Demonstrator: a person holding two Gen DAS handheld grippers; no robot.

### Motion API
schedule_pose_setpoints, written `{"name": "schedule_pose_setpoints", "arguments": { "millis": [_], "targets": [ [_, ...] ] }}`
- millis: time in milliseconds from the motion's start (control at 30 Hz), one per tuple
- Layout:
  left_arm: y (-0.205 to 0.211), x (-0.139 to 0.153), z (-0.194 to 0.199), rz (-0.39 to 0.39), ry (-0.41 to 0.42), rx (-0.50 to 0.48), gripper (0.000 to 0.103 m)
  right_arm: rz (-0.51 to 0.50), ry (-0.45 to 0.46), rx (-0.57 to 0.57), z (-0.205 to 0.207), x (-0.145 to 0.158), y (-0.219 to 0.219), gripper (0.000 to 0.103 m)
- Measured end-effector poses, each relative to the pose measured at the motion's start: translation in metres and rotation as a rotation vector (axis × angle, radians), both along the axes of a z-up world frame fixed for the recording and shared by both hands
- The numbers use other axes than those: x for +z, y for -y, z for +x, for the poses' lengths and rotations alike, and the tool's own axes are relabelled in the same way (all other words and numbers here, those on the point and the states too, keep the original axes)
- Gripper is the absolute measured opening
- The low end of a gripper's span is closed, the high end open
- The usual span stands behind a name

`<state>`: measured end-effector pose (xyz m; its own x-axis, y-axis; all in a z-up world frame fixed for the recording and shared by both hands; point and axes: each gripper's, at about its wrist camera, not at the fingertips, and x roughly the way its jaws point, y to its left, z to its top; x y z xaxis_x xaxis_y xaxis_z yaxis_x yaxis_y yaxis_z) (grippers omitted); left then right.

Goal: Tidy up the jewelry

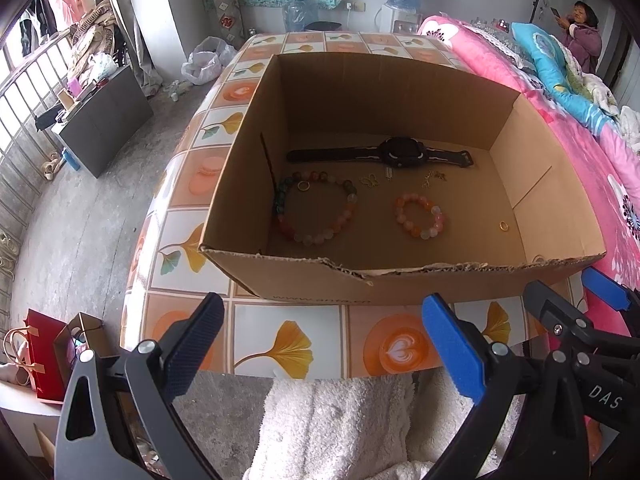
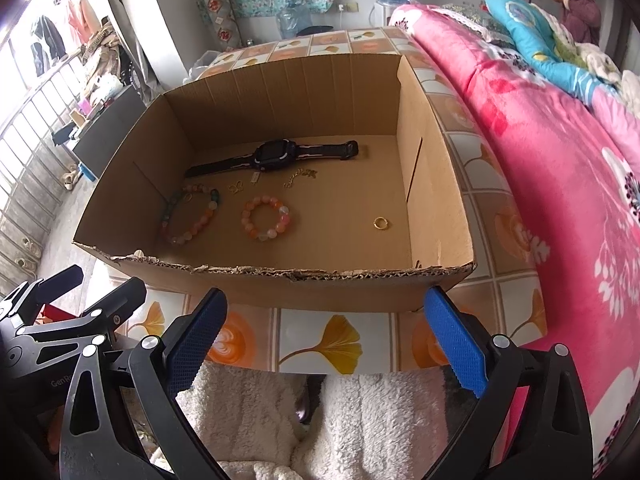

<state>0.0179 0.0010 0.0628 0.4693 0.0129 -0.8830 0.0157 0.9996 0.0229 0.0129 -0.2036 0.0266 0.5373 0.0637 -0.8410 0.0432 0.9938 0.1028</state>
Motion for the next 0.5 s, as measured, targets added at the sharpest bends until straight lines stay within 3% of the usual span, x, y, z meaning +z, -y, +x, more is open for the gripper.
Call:
{"name": "schedule_pose_setpoints", "arguments": {
  "millis": [500],
  "targets": [
    [-0.0001,-0.0011,0.0012,-0.001,-0.009,0.0,0.097,0.01,-0.013,-0.001,0.0013,-0.0023,0.0008,0.095]
  ]
}}
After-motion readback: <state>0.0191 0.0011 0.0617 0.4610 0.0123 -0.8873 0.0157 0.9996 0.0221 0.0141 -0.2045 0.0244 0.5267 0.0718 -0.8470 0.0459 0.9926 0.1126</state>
